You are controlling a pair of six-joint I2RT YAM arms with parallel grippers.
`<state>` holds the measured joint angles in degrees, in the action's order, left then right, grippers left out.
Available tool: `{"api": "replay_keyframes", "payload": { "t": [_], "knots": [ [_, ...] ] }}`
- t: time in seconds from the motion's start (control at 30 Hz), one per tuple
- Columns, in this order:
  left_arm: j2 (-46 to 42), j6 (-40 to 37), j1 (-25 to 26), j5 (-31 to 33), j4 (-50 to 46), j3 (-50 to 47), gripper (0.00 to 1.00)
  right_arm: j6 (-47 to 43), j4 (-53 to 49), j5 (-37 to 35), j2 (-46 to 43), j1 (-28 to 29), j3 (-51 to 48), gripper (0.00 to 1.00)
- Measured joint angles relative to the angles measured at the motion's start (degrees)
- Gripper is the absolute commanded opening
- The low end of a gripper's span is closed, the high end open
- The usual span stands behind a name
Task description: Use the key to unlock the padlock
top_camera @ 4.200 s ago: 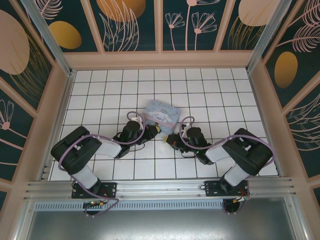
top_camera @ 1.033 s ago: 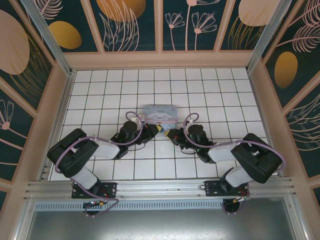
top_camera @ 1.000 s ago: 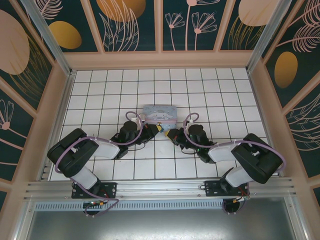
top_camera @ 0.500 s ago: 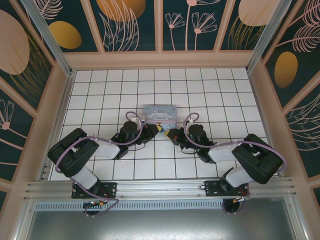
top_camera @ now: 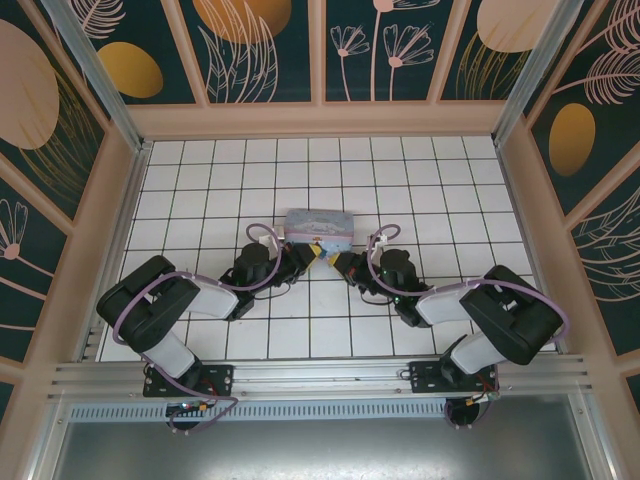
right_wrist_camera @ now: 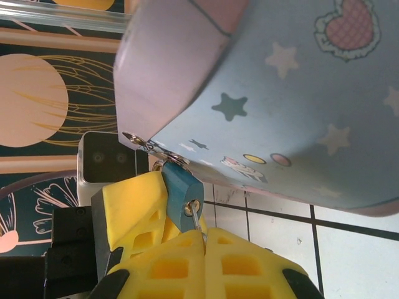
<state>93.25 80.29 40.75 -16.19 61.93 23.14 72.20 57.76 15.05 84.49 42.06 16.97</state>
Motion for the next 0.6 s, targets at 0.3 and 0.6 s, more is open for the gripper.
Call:
{"api": "replay_keyframes", "payload": {
  "t": [0.3,0.6],
  "knots": [
    [-0.2,-1.2,0.0,0.1,-0.9,0.0,0.00,-4.9,-1.3,3.3,0.4,-2.0,0.7,0.00],
    [-0.9,-3.6,-0.1,1.3,-3.1,0.0,0.00,-4.7,-2.1,5.6,2.5,-2.3,2.3,0.00]
  ]
}}
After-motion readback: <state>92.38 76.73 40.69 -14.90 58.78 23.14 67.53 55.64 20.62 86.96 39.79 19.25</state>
